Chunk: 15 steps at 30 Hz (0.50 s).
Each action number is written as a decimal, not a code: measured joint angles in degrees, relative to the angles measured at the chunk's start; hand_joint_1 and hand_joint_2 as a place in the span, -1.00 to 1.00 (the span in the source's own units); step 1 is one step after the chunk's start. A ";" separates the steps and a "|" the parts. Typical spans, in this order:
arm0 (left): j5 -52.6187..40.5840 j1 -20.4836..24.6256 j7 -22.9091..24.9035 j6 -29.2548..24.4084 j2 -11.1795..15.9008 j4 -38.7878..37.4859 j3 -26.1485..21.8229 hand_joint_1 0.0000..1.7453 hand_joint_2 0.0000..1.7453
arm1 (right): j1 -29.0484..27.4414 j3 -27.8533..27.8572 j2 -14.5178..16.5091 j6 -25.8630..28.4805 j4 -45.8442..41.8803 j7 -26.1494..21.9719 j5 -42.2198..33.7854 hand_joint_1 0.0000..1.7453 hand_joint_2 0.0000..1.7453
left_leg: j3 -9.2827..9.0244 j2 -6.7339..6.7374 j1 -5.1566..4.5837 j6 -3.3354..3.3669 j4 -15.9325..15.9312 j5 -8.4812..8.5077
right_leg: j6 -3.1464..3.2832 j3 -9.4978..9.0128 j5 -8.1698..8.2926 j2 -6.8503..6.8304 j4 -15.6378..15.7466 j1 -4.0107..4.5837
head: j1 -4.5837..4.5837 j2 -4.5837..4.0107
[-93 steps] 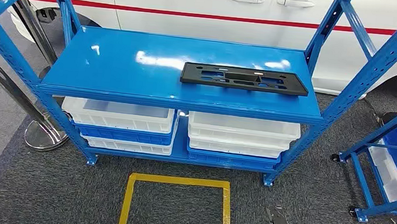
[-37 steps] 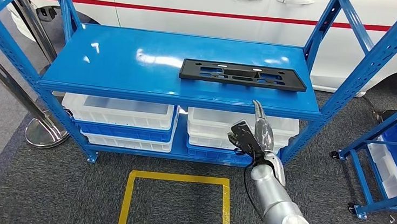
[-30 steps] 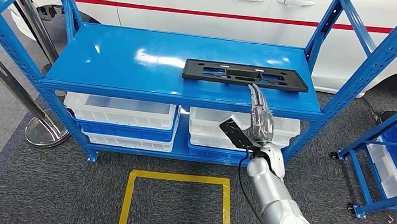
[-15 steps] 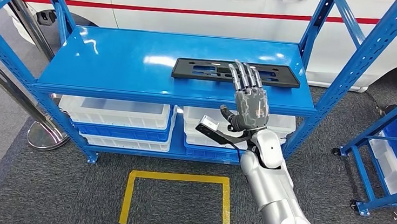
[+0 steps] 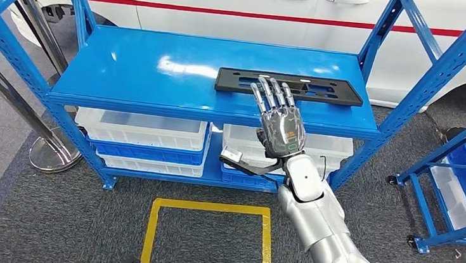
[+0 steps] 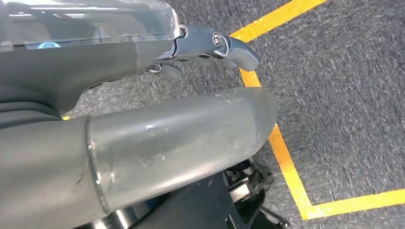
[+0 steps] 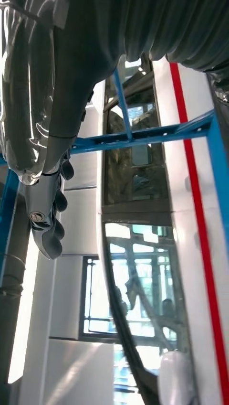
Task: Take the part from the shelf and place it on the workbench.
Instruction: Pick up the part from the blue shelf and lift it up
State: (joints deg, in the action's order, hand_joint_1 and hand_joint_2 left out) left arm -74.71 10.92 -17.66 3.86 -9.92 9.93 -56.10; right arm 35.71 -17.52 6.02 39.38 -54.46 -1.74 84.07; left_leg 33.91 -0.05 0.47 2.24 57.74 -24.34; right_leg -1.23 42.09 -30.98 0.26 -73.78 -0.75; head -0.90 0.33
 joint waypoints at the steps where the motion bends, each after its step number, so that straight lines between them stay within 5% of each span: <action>1: 0.26 -0.06 -0.18 0.09 -0.01 0.01 -0.02 -1.00 -1.00 | 0.35 -0.44 -0.24 0.04 1.29 0.53 0.22 -1.00 1.00 | 0.00 -0.06 -0.01 -0.06 0.12 -0.04 | 0.14 -1.16 1.84 0.00 2.49 0.01 | -0.01 0.00; 3: 0.76 -0.23 -0.46 0.24 -0.04 0.02 -0.05 -1.00 -1.00 | 1.73 -1.26 -0.54 0.07 4.31 1.32 0.66 -1.00 1.00 | 0.11 -0.09 -0.15 -0.34 0.47 -0.23 | 0.62 -4.82 5.33 0.00 10.10 0.15 | -0.01 0.00; 5: 1.03 -0.41 -0.56 0.31 -0.07 0.02 -0.07 -1.00 -1.00 | 3.73 -2.00 -0.59 0.13 7.86 1.77 0.98 -1.00 1.00 | 0.34 -0.02 -0.33 -0.75 0.72 -0.38 | 1.04 -6.67 6.40 0.03 14.30 0.41 | -0.03 0.00; 9: 1.20 -0.62 -1.27 0.33 -0.04 0.10 -0.05 -1.00 -1.00 | 7.51 -2.61 -0.82 0.30 15.99 2.36 0.48 -1.00 1.00 | 0.82 0.00 -0.25 -1.89 1.61 -1.10 | 2.10 -6.92 6.58 -0.09 15.17 0.29 | -0.03 0.00; 13: 1.45 -0.45 -2.90 0.33 0.02 0.33 -0.01 -1.00 -1.00 | 10.04 -3.08 -0.75 0.40 21.42 2.50 -0.83 -1.00 1.00 | 6.62 0.00 0.12 -3.00 14.23 -7.45 | 2.79 -7.07 6.80 -0.26 15.44 0.08 | -0.04 0.00; 15: 1.63 -0.47 -3.39 0.35 0.02 0.34 -0.01 -1.00 -1.00 | 10.31 -3.25 -0.70 0.43 22.99 2.56 -0.99 -1.00 1.00 | 8.09 0.00 0.18 -3.15 17.03 -7.42 | 2.81 -7.08 6.69 -0.24 15.29 0.09 | -0.04 0.00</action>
State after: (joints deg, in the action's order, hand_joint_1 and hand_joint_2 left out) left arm -73.08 10.44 -21.05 4.21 -9.90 10.27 -56.11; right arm 46.02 -20.76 5.32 39.80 -31.47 0.81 83.08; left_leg 42.00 -0.05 0.64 -0.92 74.77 -31.76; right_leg 1.58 35.01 -24.29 0.02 -58.49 -0.66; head -0.94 0.33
